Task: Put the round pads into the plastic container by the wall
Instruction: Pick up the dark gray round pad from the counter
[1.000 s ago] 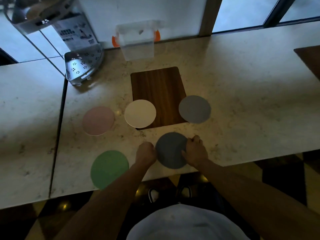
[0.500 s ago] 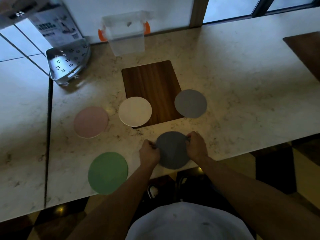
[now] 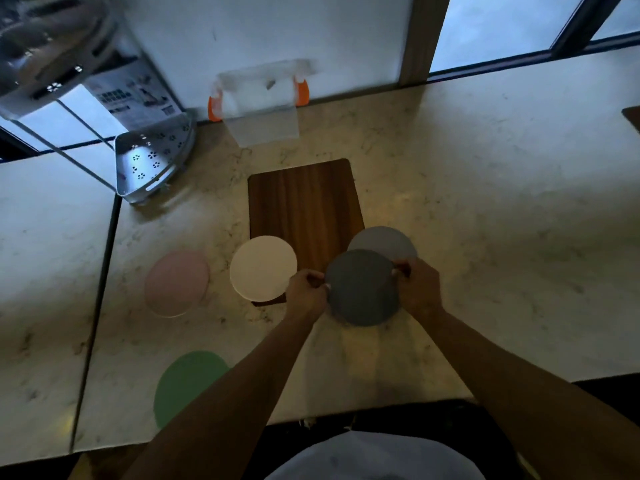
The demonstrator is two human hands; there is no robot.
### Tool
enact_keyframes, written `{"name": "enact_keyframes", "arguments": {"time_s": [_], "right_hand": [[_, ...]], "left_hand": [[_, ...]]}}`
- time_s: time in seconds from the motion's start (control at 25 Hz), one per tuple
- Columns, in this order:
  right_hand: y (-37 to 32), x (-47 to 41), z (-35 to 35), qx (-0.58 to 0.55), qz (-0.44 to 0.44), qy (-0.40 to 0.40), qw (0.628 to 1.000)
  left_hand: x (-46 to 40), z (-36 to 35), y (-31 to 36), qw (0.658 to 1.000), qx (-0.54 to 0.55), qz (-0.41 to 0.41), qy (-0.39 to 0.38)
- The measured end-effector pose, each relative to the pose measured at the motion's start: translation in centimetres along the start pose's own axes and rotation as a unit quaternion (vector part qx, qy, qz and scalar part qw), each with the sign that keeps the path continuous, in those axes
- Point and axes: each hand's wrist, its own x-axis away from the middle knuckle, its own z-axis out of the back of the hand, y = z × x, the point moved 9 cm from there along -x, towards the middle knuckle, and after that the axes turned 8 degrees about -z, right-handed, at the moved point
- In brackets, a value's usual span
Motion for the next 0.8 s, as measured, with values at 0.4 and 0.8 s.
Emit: {"name": "enact_keyframes", "arguments": {"time_s": [0.4, 0.8], "right_hand": [[0.5, -8.0, 1.3, 0.017, 0.011, -0.024, 1.000], [1.4, -9.6, 0.7, 0.046, -0.017, -0.035, 0.998]], "left_hand": [[-4.3, -4.7, 2.1, 0.999, 0.023, 0.036, 0.006], [-4.5, -6.1, 3.1, 0.996, -0.082, 0.019, 0.042]]}}
